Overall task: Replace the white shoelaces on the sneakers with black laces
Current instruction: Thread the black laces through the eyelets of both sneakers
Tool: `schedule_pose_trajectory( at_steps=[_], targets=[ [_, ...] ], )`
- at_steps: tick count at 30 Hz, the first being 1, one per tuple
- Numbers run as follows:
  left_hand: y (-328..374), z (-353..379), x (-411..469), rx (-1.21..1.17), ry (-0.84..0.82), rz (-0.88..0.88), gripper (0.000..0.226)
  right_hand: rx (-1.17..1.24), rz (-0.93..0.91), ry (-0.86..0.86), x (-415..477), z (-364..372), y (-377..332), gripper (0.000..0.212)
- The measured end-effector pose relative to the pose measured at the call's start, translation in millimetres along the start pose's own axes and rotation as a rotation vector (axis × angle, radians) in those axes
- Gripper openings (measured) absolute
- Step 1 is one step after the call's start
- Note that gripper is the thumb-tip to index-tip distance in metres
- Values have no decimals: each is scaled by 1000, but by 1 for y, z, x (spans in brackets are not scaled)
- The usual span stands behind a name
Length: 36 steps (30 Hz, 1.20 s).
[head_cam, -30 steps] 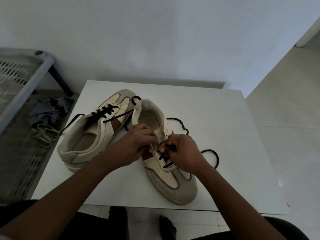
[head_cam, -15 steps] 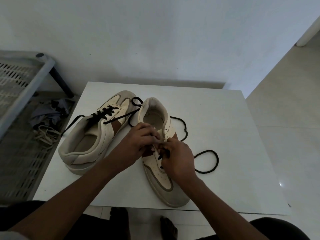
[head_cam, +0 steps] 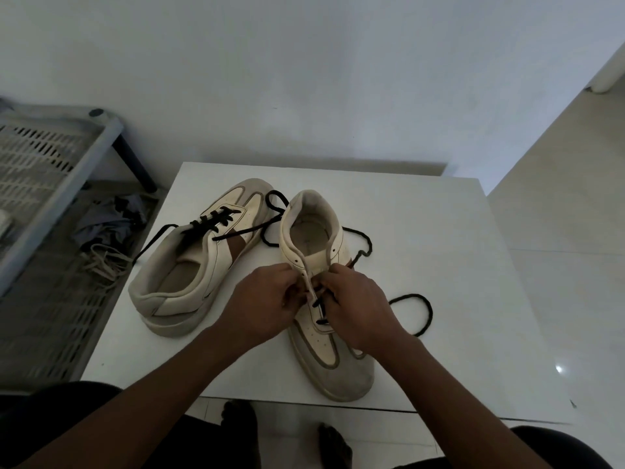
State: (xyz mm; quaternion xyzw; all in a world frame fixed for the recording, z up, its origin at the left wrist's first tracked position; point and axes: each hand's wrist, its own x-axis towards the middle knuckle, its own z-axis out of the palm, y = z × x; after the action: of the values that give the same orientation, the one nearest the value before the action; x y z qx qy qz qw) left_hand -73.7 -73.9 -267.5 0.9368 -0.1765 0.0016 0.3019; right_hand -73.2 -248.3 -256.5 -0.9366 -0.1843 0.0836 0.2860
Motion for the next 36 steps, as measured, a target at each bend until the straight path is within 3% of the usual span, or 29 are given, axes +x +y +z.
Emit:
schedule_pose_trajectory(
  at_steps=[6,10,13,15,18,21,24,27,29,32,34,36],
  targets=[
    [4,-1,2,-140,69,-42,30,-170,-91,137,-1,-7,3,46],
    [3,-14,1,-284,48,-190,20,-276,-52,171,4,-15,7,65],
    [3,-31,4,-576,91,-396,24,-268,-48,131,6,-18,9,69],
    [0,-40,8,-685,193,-474,28,-259,-52,126,7,-21,12,67],
    [-11,-52,11,-667,350,-509,28,-230,-61,133,9,-25,15,66],
    [-27,-72,15,-740,661,-579,26,-197,-62,141,8,-29,19,63],
    [-36,-85,16,-685,884,-615,18,-170,-73,108,11,-26,22,63],
    [-40,-81,16,-533,969,-620,16,-142,-96,114,15,-23,25,59],
    [-37,-77,13,-305,933,-618,17,-110,-104,106,15,-23,27,56],
    [-18,-56,9,157,768,-227,28,-61,-133,121,17,-22,29,51],
    [-10,-36,9,316,486,36,27,-45,-151,133,19,-22,30,51],
    [-6,-21,13,255,168,89,24,-29,-161,131,20,-21,30,48]
  ],
)
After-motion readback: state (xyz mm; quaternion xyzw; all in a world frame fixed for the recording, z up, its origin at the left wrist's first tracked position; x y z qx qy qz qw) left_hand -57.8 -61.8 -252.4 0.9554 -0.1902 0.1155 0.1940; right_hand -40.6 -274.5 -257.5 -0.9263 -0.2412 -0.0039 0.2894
